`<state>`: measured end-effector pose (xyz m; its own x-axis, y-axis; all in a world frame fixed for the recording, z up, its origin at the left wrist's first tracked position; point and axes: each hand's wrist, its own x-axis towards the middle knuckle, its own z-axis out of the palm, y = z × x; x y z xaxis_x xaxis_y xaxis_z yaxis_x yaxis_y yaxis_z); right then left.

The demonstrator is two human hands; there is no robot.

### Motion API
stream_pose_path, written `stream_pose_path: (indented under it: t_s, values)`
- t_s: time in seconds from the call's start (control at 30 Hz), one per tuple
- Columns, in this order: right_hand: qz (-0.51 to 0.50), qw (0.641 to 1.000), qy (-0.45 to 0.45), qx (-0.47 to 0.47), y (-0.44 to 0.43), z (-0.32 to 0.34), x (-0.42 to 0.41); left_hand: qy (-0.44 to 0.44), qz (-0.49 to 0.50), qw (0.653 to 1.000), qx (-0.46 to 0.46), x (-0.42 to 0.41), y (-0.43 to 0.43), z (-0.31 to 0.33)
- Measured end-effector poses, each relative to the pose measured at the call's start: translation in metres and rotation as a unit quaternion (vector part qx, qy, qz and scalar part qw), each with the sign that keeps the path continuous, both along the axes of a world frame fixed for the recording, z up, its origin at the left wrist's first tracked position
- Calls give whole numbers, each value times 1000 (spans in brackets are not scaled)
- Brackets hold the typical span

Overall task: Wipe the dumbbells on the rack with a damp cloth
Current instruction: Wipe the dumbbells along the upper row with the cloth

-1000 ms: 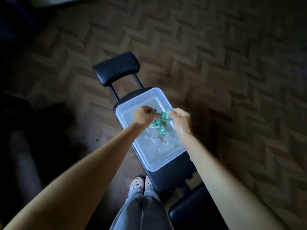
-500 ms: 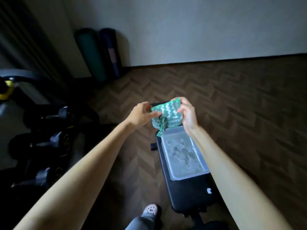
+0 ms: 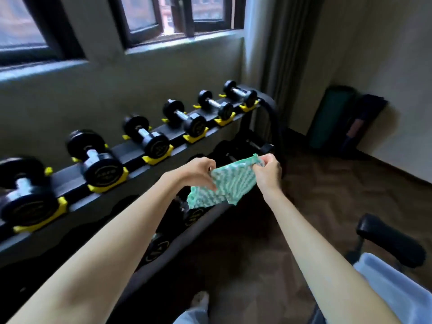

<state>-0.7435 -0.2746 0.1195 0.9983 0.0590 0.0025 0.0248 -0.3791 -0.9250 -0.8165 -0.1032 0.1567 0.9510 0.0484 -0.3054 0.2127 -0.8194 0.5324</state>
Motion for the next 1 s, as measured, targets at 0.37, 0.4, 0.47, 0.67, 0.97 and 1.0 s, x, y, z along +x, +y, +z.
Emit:
stream_pose_path:
  t_s: [0.37,0.4,0.47,0.67,0.97,1.0]
  values:
    - [190,971,142,-17,237,-7,-107,-23,326,909,260,-171,178,-19]
    - [213,963,165,-14,256,-11,-118,-14,361,897,254,-185,195,-25]
    - [256,947,193,-3,287,-16,-135,-10,428,875,228,-209,221,-37]
    - [334,916,221,-7,391,-42,-174,-25,581,803,133,-266,311,-69]
    - [284,938,194,47,521,-62,-199,-254,675,692,-29,-276,422,-91]
    - [296,936,186,44,533,-64,-199,-272,684,675,-46,-270,430,-95]
